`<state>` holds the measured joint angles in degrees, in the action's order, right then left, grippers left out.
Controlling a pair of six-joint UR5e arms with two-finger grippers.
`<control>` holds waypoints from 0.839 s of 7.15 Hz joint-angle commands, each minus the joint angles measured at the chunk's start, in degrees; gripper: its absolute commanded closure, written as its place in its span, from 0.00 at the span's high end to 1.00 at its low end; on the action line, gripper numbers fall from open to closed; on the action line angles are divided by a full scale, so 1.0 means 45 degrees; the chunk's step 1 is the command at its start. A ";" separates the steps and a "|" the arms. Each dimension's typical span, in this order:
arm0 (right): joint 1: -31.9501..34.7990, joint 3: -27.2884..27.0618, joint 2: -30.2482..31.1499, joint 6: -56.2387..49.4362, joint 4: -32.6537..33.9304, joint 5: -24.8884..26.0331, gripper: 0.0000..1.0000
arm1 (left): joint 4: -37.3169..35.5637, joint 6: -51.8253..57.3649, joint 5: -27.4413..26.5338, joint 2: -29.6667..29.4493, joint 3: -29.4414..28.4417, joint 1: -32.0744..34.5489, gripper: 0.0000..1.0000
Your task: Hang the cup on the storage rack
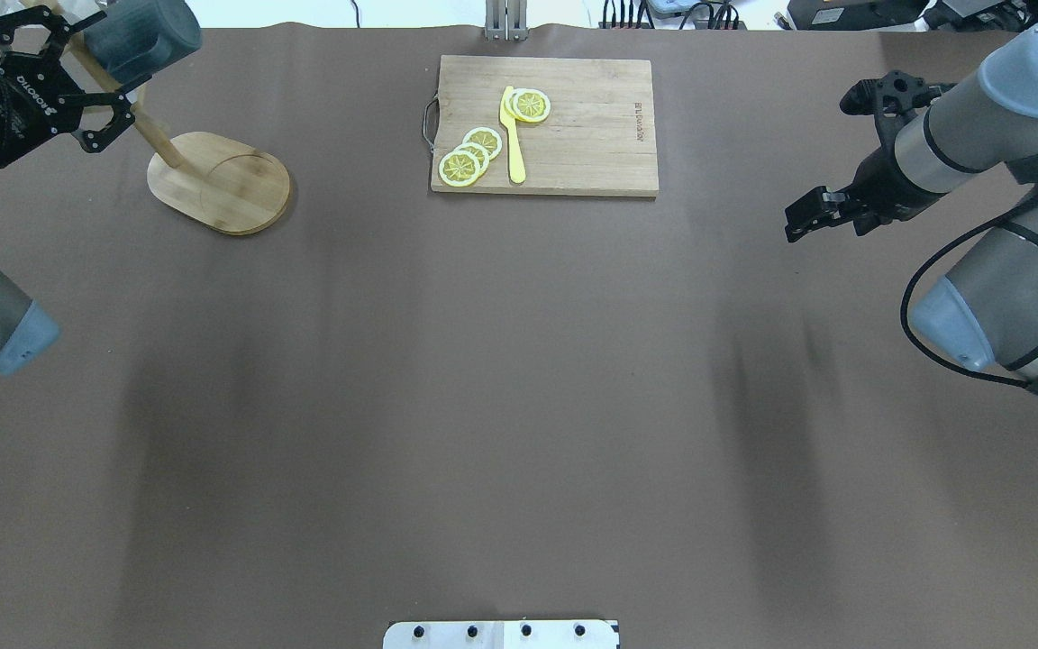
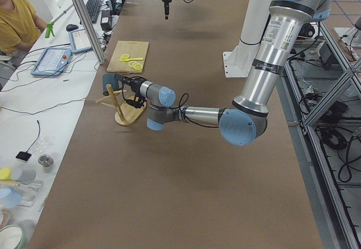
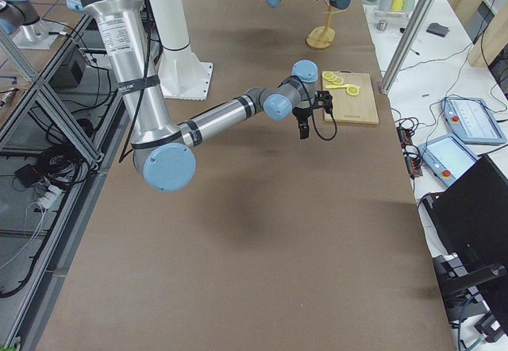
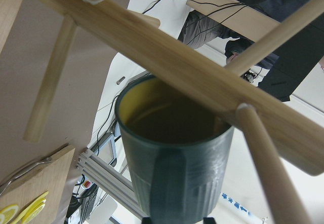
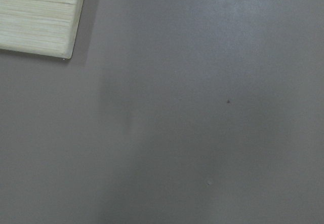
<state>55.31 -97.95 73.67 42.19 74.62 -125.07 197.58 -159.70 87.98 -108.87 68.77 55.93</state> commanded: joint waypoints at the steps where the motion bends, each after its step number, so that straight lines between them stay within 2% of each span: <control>1: 0.0052 0.0008 0.0017 0.0000 0.0000 0.0019 1.00 | 0.1337 0.0969 0.0797 0.1058 0.0632 0.0130 0.98; 3: 0.0324 0.0027 0.0133 -0.0058 0.0000 0.0000 1.00 | 0.1992 0.3193 0.1579 0.2798 0.1823 0.0150 0.98; 6: 0.1921 0.0027 0.0912 -0.0273 0.0000 0.0097 1.00 | 0.1642 1.1610 0.1952 0.4129 0.1946 0.0130 0.98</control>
<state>60.69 -97.83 76.17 41.32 74.62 -124.79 205.71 -123.38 95.96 -92.71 77.67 56.59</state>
